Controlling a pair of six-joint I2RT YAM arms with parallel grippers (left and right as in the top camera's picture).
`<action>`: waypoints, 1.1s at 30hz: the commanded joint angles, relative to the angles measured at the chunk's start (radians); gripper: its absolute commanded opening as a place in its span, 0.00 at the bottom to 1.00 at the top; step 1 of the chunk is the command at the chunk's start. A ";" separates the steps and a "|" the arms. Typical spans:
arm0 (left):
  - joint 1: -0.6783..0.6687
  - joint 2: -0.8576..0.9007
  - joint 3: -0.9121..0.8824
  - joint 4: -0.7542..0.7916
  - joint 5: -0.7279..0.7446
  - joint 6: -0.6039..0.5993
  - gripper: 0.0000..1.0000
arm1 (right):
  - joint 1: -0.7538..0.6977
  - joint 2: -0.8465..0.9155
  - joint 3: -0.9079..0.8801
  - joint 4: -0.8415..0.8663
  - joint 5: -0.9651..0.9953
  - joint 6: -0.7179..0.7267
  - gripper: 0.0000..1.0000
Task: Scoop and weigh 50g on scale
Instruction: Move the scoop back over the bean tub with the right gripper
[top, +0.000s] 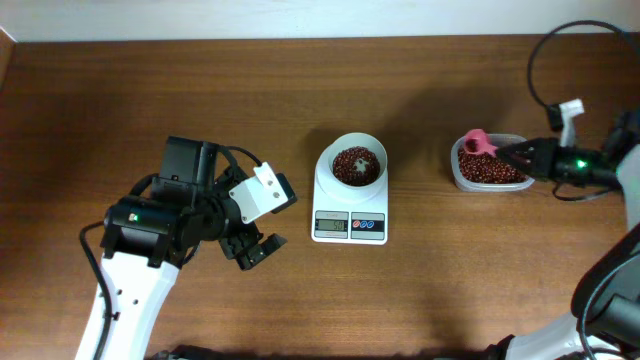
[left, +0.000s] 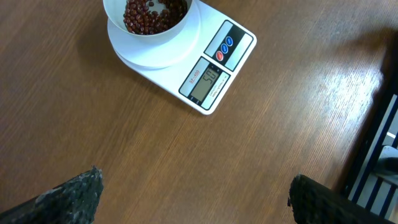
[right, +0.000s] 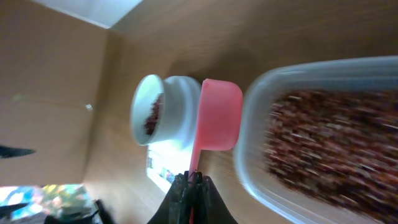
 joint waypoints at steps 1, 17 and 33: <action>0.005 0.000 -0.002 0.001 0.004 -0.008 0.99 | -0.044 -0.035 0.013 0.011 0.177 -0.026 0.04; 0.005 0.000 -0.002 0.001 0.004 -0.008 0.99 | 0.378 -0.132 0.102 0.040 1.067 0.155 0.04; 0.005 0.000 -0.002 0.001 0.004 -0.008 0.99 | 0.492 -0.541 0.225 -0.269 1.223 0.339 0.04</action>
